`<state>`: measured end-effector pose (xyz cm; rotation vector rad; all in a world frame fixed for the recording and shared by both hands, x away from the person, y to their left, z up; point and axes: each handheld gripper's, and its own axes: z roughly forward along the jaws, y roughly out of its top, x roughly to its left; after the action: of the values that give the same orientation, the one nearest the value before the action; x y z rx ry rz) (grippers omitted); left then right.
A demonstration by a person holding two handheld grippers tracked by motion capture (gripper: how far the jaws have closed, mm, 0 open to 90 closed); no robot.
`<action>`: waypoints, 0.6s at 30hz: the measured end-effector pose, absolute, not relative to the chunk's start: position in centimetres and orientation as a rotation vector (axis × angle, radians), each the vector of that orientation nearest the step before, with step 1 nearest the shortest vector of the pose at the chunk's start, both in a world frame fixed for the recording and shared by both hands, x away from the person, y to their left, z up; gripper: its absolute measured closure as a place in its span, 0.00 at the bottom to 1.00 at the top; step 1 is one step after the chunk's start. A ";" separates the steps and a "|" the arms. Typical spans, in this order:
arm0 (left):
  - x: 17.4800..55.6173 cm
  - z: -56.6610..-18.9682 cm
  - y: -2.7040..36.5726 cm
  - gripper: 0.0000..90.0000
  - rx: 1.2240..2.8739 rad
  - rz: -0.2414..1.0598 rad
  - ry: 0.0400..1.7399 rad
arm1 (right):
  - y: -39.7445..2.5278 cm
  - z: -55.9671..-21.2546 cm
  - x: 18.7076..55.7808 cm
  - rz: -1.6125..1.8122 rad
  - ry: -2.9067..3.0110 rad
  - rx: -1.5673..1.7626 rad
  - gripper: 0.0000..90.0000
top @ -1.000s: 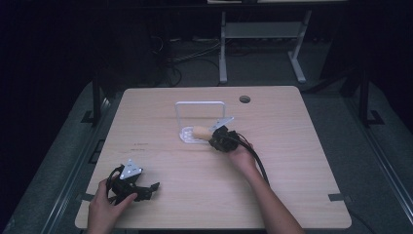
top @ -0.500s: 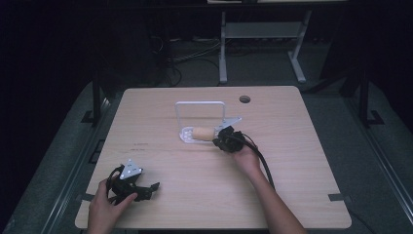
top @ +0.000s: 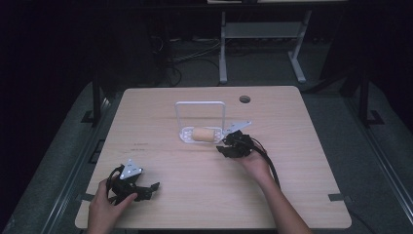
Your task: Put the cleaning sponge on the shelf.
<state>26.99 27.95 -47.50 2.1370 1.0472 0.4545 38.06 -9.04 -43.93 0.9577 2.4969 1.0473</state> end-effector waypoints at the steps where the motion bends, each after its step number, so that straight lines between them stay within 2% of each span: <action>1: 27.0 -47.5 27.9 0.14 2.137 0.455 1.047 | -9.0 -43.9 38.1 1.047 2.497 0.958 0.62; 18: 27.0 -47.5 28.0 0.14 2.138 0.455 1.047 | -13.0 -44.0 35.0 1.046 2.447 1.006 0.41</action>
<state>26.99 27.95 -47.50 2.1378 1.0469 0.4548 34.98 -12.98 -43.96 1.0057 2.4472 1.0458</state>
